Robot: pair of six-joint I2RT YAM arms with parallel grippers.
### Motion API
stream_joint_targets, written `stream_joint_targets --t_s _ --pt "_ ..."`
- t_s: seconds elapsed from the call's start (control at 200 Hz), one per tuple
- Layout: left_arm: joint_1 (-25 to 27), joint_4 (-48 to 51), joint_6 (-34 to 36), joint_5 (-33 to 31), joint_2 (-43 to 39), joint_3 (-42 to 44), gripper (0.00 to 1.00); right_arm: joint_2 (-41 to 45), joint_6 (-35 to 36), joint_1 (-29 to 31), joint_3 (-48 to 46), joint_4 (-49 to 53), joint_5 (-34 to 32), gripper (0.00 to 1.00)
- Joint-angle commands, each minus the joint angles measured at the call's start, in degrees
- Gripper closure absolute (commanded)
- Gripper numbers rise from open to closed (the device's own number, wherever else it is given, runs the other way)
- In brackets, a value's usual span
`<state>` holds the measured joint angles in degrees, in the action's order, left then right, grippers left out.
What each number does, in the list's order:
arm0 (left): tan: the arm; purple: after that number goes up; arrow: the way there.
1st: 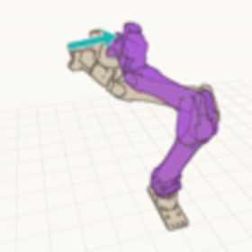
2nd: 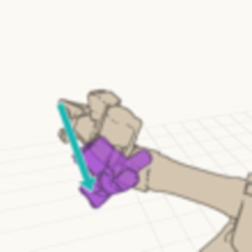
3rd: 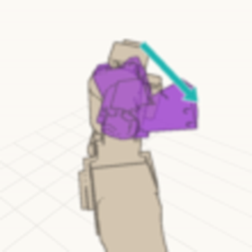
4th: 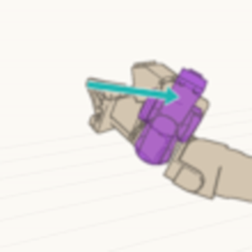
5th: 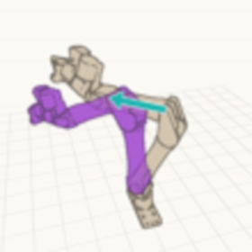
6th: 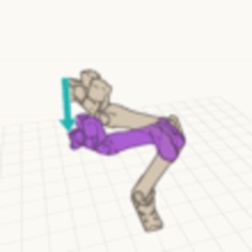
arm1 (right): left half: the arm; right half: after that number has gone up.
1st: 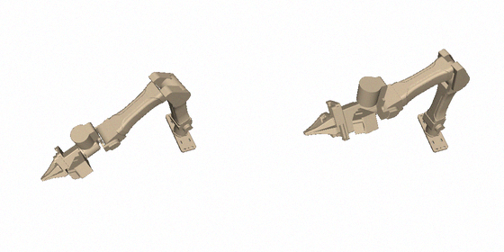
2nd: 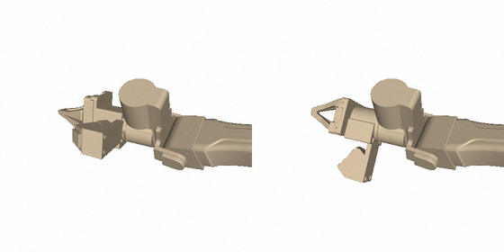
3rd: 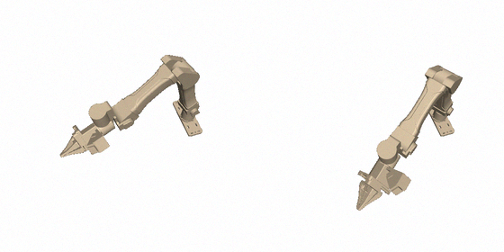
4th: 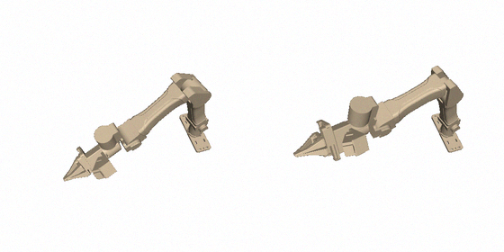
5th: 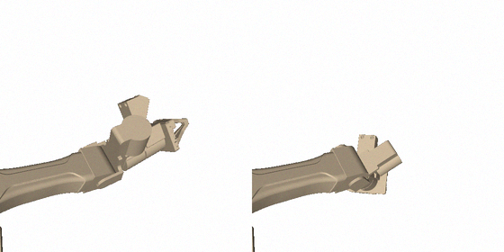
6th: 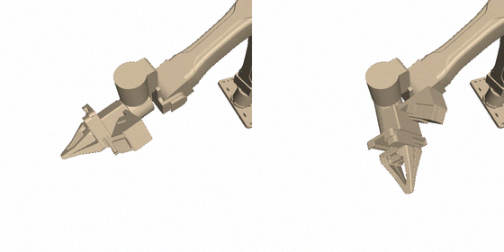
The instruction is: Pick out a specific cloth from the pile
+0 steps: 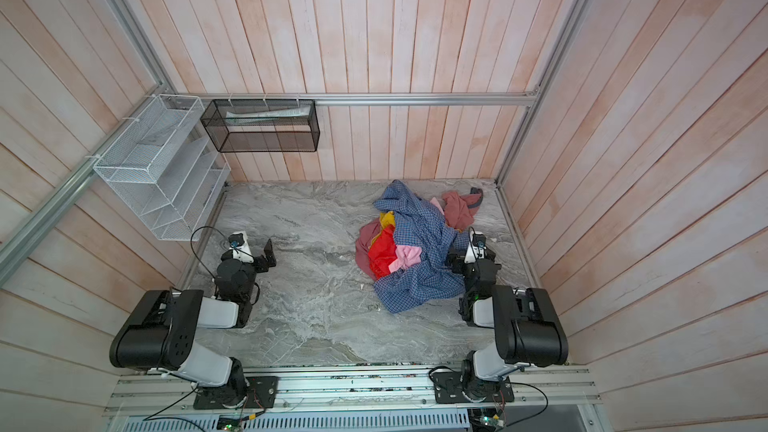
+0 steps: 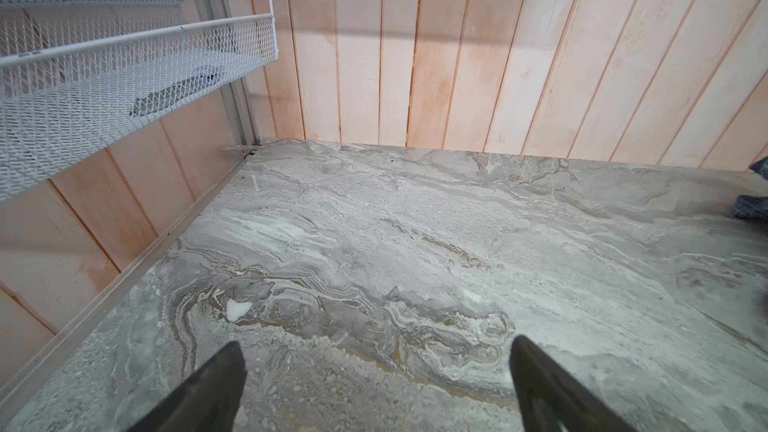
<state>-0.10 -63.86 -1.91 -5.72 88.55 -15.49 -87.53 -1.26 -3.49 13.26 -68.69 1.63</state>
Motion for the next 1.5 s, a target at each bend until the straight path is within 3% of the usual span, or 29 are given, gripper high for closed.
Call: stream_joint_targets --t_s 0.0,0.98,1.07,1.11,1.17,1.26,1.35,1.495 --pt "-0.2 0.1 0.1 1.1 -0.3 -0.9 0.00 0.7 -0.3 -0.1 1.1 0.7 0.9 0.02" --pt "-0.3 0.2 0.1 1.1 -0.3 -1.0 0.00 0.8 -0.7 -0.3 1.1 0.7 0.8 0.02" --pt "-0.3 -0.2 -0.3 0.2 -0.7 -1.0 0.00 1.1 -1.9 -0.4 1.0 0.2 -0.6 0.06" --pt "-0.3 3.4 -0.8 -1.0 -2.7 -2.4 0.00 1.9 -3.6 -0.6 1.2 0.8 -3.2 0.06" --pt "-0.3 16.9 -2.0 -2.7 -6.7 -7.1 0.00 4.4 -4.5 -1.1 2.2 4.7 -3.7 0.06" --pt "-0.6 36.2 -6.2 -2.0 -10.1 -15.4 0.00 9.6 -9.3 -2.4 5.9 17.6 -5.6 0.05" --pt "-0.6 43.9 -8.2 1.2 -12.2 -19.0 0.00 14.4 -15.4 -4.6 9.7 29.5 -3.5 0.04" --pt "-0.2 54.4 -14.8 6.5 -13.5 -24.1 0.00 21.0 -17.7 -5.5 14.5 40.4 5.0 0.06"
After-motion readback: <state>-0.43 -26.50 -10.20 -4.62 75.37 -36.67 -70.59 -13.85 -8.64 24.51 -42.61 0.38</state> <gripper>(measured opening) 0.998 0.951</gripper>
